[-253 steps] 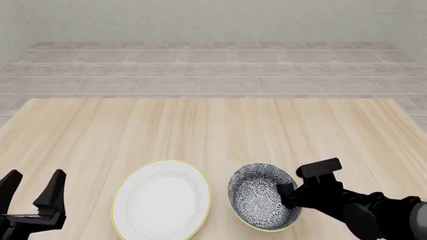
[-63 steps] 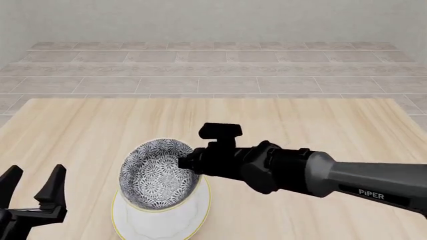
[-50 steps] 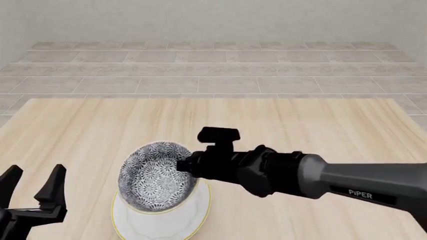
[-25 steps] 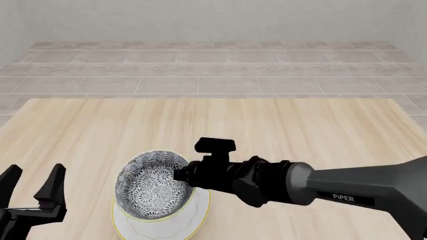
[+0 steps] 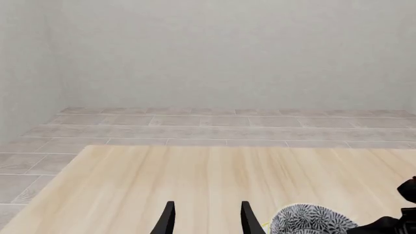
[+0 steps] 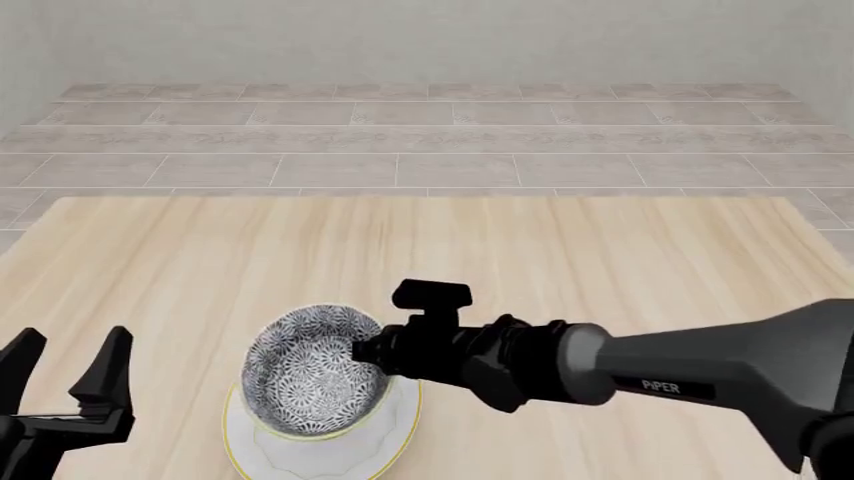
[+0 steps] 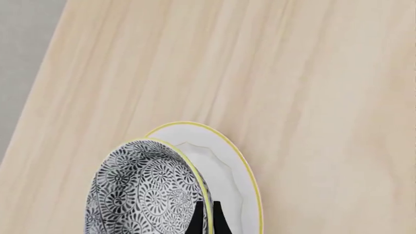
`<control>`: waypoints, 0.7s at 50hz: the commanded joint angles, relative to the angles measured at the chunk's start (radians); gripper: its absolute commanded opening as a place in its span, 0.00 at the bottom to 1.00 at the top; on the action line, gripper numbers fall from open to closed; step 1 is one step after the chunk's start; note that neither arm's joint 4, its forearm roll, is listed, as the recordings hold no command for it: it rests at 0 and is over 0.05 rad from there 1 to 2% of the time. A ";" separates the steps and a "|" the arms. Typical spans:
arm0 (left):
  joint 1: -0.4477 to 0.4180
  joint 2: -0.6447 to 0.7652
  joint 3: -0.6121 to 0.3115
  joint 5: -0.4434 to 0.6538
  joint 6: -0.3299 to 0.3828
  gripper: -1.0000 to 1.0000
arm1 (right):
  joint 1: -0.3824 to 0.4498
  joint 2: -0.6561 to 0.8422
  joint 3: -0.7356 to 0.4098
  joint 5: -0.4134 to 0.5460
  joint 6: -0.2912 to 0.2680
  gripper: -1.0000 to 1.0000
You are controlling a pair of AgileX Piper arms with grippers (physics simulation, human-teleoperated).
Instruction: Put the bowl on the plate.
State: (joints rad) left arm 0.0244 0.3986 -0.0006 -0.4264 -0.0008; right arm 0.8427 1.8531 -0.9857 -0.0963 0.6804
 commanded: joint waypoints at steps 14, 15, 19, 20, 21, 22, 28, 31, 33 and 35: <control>-0.002 -0.010 0.000 0.013 0.001 1.00 | -0.004 0.036 -0.009 -0.009 0.000 0.00; -0.002 -0.009 0.000 0.012 0.000 1.00 | -0.005 0.038 -0.010 -0.008 0.000 0.00; -0.002 -0.015 0.000 0.018 0.000 1.00 | -0.009 0.044 -0.012 -0.006 -0.002 0.00; -0.002 -0.016 0.000 0.019 0.000 1.00 | -0.009 0.046 -0.012 -0.007 -0.002 0.00; -0.002 -0.018 0.000 0.020 0.000 1.00 | -0.009 0.047 -0.012 -0.008 -0.002 0.00; -0.002 -0.018 0.000 0.020 0.000 1.00 | -0.008 0.047 -0.011 -0.008 -0.002 0.00; -0.001 -0.022 0.000 0.023 -0.001 1.00 | -0.005 0.057 -0.010 -0.017 0.002 0.00; -0.001 -0.018 0.000 0.020 0.000 1.00 | -0.004 0.060 -0.009 -0.018 0.004 0.00; -0.001 -0.019 0.000 0.020 0.000 1.00 | -0.002 0.063 -0.007 -0.022 0.006 0.00; -0.001 -0.021 0.000 0.022 0.000 1.00 | 0.015 0.064 0.001 -0.031 0.013 0.00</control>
State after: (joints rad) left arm 0.0231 0.3811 -0.0003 -0.4076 -0.0009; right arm 0.8350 1.8956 -0.9958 -0.1110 0.6768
